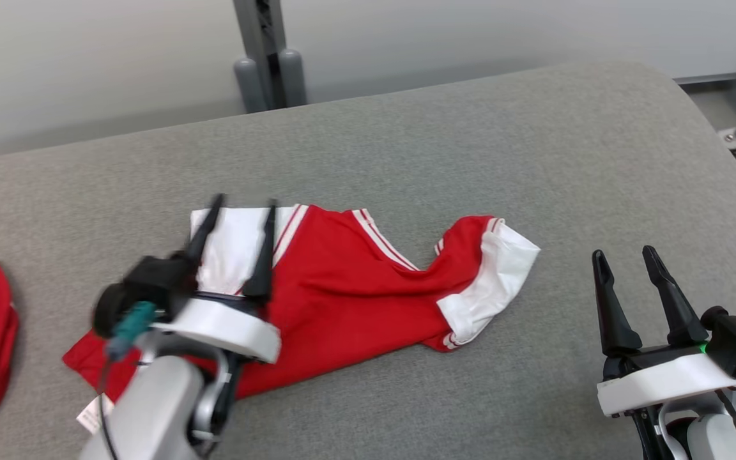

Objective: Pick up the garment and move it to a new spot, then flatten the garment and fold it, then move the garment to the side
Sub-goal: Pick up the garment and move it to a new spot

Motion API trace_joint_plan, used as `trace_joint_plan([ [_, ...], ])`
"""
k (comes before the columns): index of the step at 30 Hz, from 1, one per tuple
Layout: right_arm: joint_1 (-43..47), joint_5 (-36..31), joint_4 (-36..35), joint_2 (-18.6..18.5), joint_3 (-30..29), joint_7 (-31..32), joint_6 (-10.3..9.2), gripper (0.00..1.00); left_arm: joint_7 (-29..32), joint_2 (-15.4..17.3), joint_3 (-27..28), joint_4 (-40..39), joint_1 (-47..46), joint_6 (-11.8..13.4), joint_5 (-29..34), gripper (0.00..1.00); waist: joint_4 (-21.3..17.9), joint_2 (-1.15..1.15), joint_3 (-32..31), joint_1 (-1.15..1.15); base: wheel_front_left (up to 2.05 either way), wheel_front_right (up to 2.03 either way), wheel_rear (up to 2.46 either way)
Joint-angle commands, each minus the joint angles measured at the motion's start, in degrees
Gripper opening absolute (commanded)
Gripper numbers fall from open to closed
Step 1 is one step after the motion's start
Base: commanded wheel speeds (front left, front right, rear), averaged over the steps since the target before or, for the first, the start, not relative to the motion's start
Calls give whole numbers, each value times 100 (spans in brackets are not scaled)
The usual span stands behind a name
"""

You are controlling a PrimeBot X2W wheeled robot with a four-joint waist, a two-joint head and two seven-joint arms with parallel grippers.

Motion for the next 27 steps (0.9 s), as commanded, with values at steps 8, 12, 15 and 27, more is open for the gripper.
trace_joint_plan([
  [8,101,-137,-178,-37,-105,161,11,100,-125,616,858,-626,453,372,-203,100,359,0,-168,0,0,0,0],
  [12,129,-212,-244,-37,-124,226,11,100,-142,893,1156,-950,827,516,-243,100,441,0,-272,0,0,0,0],
  [15,212,-268,-291,-36,-130,301,11,100,-126,1081,1318,-1157,1129,605,-279,100,487,0,-369,0,0,0,0],
  [27,633,-374,-504,-35,-205,642,11,100,226,1359,1311,-1887,2340,920,-330,100,577,0,-821,0,0,0,0],
])
